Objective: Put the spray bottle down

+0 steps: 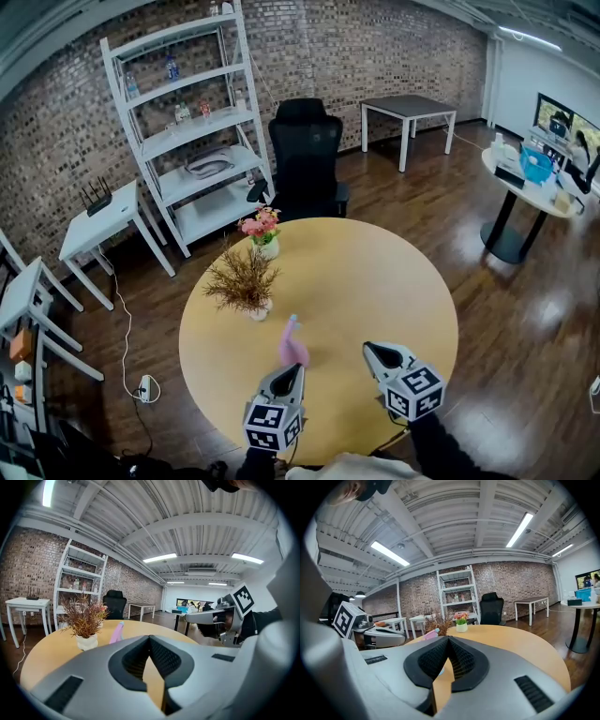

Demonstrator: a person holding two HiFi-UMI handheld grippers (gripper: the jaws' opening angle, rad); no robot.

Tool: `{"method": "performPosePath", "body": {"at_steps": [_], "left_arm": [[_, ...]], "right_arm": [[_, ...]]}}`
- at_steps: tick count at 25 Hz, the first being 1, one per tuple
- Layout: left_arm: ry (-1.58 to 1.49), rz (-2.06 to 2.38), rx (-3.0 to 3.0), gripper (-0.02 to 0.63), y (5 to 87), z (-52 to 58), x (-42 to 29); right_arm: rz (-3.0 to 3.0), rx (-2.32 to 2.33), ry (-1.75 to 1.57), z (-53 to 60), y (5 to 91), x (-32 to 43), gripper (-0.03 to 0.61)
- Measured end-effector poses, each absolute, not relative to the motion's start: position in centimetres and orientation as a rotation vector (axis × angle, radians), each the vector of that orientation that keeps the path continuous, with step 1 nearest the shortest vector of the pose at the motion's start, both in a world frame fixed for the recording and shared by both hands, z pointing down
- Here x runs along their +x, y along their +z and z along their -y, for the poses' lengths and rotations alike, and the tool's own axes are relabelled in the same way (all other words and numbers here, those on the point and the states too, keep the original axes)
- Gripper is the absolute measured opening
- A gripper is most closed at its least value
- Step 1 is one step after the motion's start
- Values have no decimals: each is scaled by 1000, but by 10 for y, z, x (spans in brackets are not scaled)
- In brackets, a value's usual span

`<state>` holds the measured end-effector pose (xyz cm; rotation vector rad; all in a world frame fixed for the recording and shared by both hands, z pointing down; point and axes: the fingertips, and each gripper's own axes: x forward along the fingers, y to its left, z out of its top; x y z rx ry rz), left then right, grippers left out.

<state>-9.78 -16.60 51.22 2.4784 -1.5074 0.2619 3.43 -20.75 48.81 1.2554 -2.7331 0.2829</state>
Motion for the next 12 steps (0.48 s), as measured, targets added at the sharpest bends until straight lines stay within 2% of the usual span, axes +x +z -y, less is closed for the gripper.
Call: {"method": "performPosePath", "body": {"at_steps": [12], "left_arm": [[279,1512,2470,-15,511,164,-88]], "right_arm": [[2715,1267,285,206,486,48,-31]]}}
